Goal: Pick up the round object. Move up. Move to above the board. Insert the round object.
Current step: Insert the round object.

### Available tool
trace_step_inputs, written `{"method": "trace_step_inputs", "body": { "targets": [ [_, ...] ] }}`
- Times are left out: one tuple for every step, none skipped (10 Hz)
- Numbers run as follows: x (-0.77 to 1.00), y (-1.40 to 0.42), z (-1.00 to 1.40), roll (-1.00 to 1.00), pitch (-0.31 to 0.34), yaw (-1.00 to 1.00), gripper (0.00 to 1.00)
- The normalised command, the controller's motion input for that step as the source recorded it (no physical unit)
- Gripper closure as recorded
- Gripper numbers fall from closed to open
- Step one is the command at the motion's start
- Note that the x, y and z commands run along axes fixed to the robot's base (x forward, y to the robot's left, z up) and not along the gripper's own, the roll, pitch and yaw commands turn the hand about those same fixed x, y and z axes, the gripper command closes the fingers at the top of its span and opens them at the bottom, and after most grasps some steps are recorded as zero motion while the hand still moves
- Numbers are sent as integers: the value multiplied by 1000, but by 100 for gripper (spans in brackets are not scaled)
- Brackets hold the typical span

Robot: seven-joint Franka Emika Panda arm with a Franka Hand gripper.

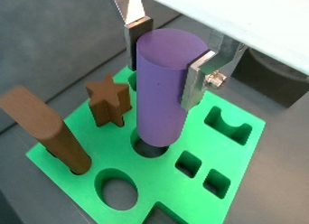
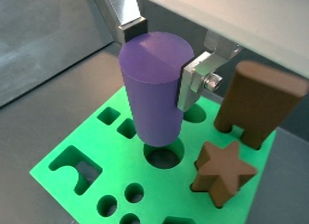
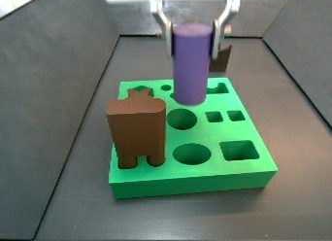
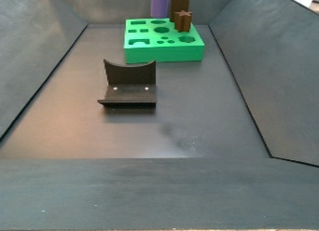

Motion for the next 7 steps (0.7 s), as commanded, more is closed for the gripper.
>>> {"method": "trace_step_inputs", "body": {
  "targets": [
    [0,-9,-337,29,-130,0,100],
    [-34,0,-334,27,-149,0,100],
    [-74,-14,-371,76,-133,0,100],
    [-149,-9,-420,94,-157,0,100],
    [-86,-11,-434,99,-147,0,100],
    [-77,-3,-466,100,-159,0,100],
    [-9,0,-500,116,-150,0,100]
  ]
}}
